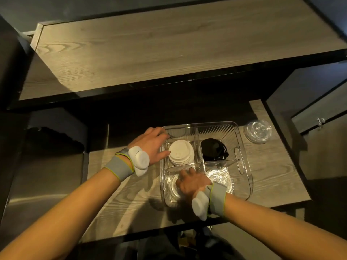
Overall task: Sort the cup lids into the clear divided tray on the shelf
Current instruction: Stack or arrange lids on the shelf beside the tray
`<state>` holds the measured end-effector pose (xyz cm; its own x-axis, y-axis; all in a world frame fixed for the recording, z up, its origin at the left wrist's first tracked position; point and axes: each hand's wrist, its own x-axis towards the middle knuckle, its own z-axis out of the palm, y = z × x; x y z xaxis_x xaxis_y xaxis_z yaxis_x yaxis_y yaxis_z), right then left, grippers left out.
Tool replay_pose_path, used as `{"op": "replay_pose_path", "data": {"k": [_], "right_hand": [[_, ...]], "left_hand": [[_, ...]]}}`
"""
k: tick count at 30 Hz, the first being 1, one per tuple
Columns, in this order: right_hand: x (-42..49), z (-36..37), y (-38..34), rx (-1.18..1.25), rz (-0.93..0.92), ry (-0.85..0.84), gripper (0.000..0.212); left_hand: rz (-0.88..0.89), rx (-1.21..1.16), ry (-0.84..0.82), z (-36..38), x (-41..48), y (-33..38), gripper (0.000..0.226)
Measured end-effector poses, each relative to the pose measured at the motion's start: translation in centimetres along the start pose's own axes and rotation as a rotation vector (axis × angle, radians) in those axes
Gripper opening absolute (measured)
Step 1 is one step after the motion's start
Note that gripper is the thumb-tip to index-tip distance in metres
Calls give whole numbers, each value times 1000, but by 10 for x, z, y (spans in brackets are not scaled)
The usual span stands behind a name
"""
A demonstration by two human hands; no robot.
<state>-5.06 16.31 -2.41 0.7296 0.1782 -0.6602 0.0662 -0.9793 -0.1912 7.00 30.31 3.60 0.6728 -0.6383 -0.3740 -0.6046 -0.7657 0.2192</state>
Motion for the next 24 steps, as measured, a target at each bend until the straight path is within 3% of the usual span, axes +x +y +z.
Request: {"op": "replay_pose_path", "data": {"k": [3,7,11,16,24], "right_hand": [[8,7,2,-30,1,-8,45],[-13,-14,10,-128,-177,-52,44],[-44,-47,34,15,-295,158,44],[-64,-81,98,143,-200,334,39],[-77,-86,219,291,124,415,36]], "left_hand": [[-4,11,-5,-3,1,1,59],[10,57,26,-17,9,16,57],[67,68,46,-28,28,49,53],[187,48,71,-37,74,111,51],[272,60,15,-32,167,195,51]]}}
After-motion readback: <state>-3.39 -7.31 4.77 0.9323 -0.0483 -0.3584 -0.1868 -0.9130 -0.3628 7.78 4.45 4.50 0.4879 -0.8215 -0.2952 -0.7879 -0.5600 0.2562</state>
